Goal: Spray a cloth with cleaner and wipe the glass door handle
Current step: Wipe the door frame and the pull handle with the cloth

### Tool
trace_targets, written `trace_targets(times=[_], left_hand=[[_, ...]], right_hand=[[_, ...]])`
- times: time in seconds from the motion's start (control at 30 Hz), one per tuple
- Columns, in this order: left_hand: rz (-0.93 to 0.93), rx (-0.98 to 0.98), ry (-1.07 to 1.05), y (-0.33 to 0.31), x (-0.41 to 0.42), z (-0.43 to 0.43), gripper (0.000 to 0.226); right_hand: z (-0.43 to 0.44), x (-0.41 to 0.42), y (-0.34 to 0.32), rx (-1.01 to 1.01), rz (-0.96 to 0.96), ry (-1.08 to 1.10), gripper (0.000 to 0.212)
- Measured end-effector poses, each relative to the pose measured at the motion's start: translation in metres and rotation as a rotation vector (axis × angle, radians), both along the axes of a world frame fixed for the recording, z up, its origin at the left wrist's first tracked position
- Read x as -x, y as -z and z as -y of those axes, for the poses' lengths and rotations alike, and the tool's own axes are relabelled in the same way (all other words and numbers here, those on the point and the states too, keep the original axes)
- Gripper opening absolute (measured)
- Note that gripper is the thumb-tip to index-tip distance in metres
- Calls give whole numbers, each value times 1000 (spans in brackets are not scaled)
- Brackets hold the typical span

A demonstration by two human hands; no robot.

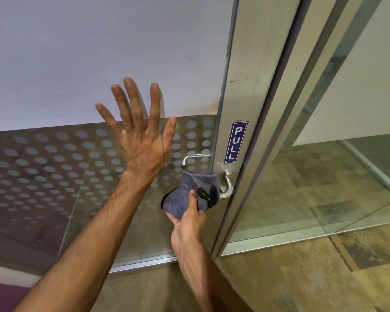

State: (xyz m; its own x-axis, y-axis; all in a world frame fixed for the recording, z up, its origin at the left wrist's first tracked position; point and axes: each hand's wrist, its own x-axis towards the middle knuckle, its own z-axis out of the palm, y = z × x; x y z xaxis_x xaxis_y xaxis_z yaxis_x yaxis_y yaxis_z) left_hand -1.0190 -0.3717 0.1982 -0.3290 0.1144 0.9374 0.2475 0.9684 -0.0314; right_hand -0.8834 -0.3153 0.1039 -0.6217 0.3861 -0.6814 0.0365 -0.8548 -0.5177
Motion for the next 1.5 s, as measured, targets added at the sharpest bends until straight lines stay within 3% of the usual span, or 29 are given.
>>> trace_targets(times=[0.3, 0.47, 0.6, 0.67, 0.77, 0.83, 0.97, 1.1, 1.17, 1.3, 1.4, 1.5], left_hand=[[12, -2, 0, 0, -1, 1, 70], [-2, -11, -2, 0, 1, 1, 71], [-2, -15, 2, 0, 2, 1, 70], [0, -19, 5, 0, 3, 1, 70], [3, -20, 10, 0, 4, 1, 70], [5, -23, 19, 1, 3, 0, 69], [15, -16, 22, 1, 1, 1, 69], [13, -15, 19, 0, -1, 1, 69], [15, -11, 23, 1, -2, 1, 69], [18, -5, 15, 0, -2, 2, 68], [24, -3, 16, 0, -2, 2, 67], [30, -7, 19, 0, -3, 2, 66]], right_hand=[[-6, -16, 2, 11, -96, -139, 22], [-31, -65, 10, 118, -338, -410, 29], [-54, -89, 15, 401, -273, -258, 28], [-62, -98, 13, 424, -364, -189, 42], [-76, -113, -1, -170, -482, -149, 77], [-85, -117, -15, -603, -466, -175, 79], [-97, -110, -21, -1214, -267, -207, 72], [-86, -72, -16, -1833, 15, -508, 81], [-71, -54, -16, -2046, 147, -601, 78], [-44, -28, -5, -2396, 366, -585, 68], [-33, -18, 4, -2403, 486, -643, 80], [-28, -13, 17, -2395, 476, -717, 81]])
